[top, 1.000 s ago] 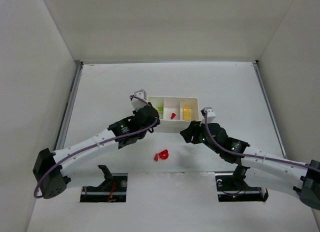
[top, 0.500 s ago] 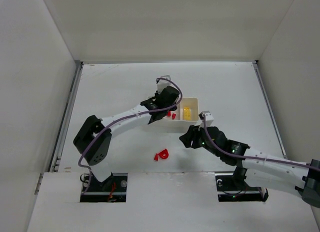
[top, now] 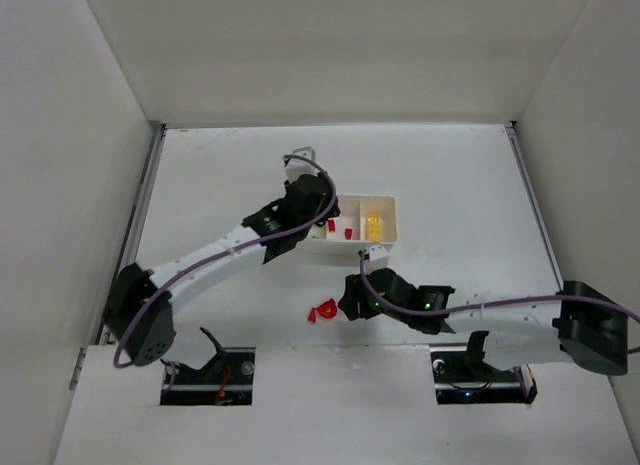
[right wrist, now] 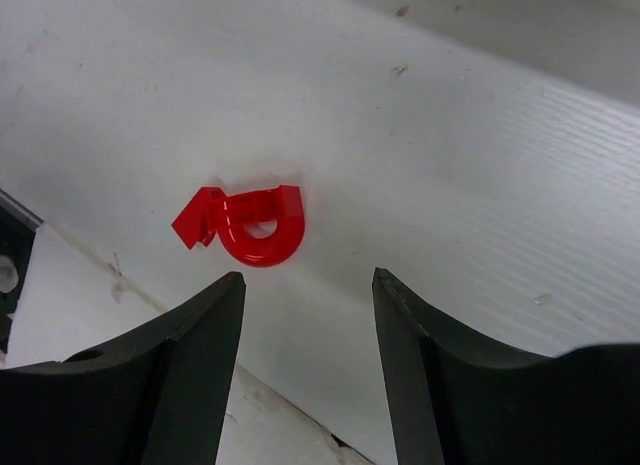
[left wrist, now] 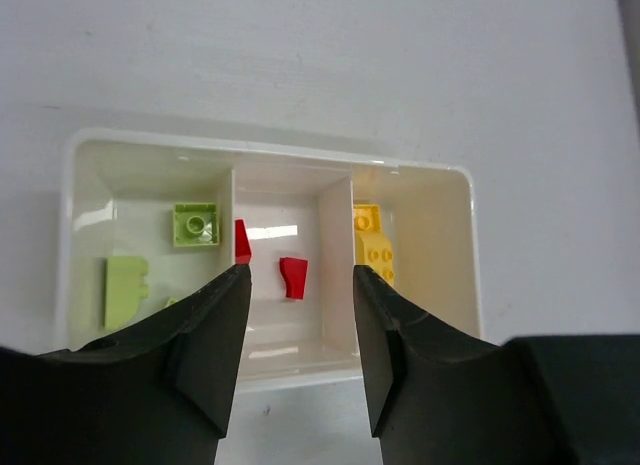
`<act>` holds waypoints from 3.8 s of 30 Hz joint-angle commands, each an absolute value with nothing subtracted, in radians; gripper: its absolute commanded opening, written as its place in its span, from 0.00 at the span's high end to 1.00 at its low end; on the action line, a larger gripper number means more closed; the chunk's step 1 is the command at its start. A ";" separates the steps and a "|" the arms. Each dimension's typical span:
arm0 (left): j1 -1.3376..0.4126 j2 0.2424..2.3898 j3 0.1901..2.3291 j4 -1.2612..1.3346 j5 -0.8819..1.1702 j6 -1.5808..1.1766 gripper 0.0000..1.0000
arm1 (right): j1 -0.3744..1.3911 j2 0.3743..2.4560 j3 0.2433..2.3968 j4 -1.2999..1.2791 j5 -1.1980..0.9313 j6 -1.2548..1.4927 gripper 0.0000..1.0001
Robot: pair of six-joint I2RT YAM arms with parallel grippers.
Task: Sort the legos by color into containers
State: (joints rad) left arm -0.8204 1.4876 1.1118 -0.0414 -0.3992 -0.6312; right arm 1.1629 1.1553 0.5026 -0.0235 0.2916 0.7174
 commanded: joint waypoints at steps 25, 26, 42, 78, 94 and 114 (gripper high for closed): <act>-0.861 0.680 0.469 -0.344 -0.374 -0.818 0.55 | 1.226 1.554 0.756 0.023 0.319 0.750 0.24; -0.861 0.680 0.469 -0.339 -0.374 -0.816 0.55 | 1.228 1.558 0.762 0.012 0.327 0.744 0.25; -0.847 0.724 0.472 -0.304 -0.341 -0.792 0.52 | 1.246 1.611 0.814 -0.156 0.440 0.692 0.32; -1.104 1.005 0.472 -0.134 -0.252 -0.687 0.40 | 0.785 1.495 1.095 -0.061 0.334 0.448 0.51; -1.182 1.133 0.505 -0.112 -0.273 -0.678 0.44 | 0.771 1.375 1.016 -0.040 0.322 0.454 0.31; -1.153 1.066 0.684 -0.166 -0.440 -0.598 0.85 | 0.768 1.048 0.704 -0.032 0.330 0.549 0.31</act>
